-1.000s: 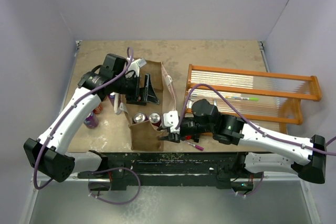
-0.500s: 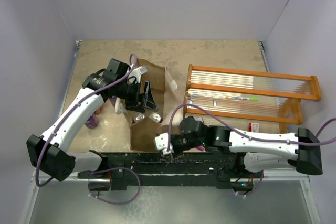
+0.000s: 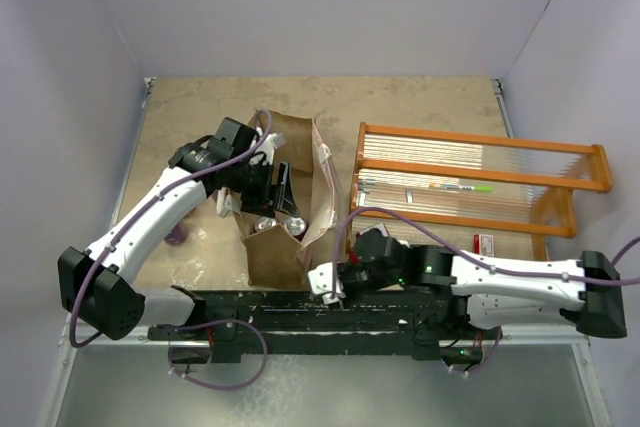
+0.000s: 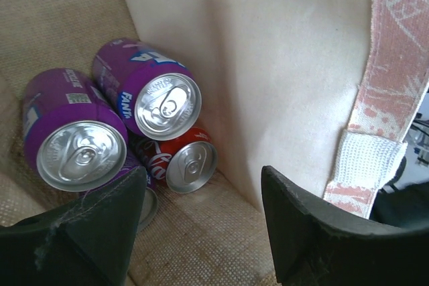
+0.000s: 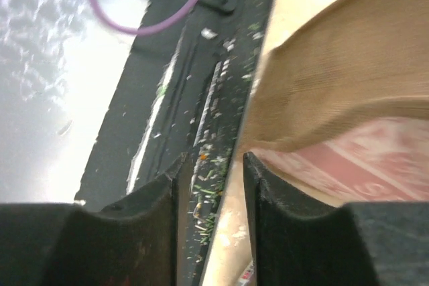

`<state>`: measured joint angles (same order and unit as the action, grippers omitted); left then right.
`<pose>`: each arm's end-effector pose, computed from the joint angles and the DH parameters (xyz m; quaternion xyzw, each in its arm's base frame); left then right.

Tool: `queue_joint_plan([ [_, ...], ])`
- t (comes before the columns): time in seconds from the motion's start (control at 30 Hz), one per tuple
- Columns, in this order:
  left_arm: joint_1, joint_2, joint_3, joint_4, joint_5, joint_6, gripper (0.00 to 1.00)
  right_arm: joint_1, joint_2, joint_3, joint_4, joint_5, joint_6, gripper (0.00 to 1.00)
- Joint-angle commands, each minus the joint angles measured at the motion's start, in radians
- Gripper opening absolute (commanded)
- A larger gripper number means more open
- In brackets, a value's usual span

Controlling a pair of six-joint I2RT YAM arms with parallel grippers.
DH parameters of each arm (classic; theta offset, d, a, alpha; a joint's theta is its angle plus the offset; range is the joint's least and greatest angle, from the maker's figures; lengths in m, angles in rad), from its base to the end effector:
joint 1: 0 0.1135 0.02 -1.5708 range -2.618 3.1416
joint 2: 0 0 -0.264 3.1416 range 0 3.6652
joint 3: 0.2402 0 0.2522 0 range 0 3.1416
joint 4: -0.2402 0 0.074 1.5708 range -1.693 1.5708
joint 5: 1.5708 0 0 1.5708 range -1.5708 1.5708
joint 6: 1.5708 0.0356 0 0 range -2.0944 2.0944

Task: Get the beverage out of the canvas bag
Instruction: Adjust the canvas bag at the center of the board.

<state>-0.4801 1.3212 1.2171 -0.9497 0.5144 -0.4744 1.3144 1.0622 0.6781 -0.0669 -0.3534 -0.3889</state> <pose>0.2195 -0.1340 0.3123 0.0677 0.9348 -0.3320 0.1066 0.0484 0.2331 0.2611 -0.6891 0.4792 0.3667 0.4014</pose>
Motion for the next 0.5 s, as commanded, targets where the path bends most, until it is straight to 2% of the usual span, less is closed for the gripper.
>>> queue_joint_plan([
  [0.0,-0.001,-0.050,0.034,0.027,-0.070,0.022,0.73,-0.001,-0.149,0.120,-0.039,0.099,0.007,0.50],
  [0.1,-0.002,-0.058,0.045,0.024,-0.084,0.020,0.75,-0.001,-0.199,0.190,-0.092,0.178,-0.040,0.68],
  [0.17,-0.002,-0.056,0.052,0.024,-0.090,0.019,0.76,-0.001,-0.200,0.216,-0.094,0.239,-0.085,0.76],
  [0.3,-0.002,-0.053,0.060,0.034,-0.090,0.008,0.77,-0.019,-0.144,0.251,-0.050,0.304,-0.145,0.80],
  [0.47,-0.002,-0.054,0.051,0.048,-0.067,-0.011,0.79,-0.050,-0.059,0.266,-0.027,0.204,-0.172,0.75],
])
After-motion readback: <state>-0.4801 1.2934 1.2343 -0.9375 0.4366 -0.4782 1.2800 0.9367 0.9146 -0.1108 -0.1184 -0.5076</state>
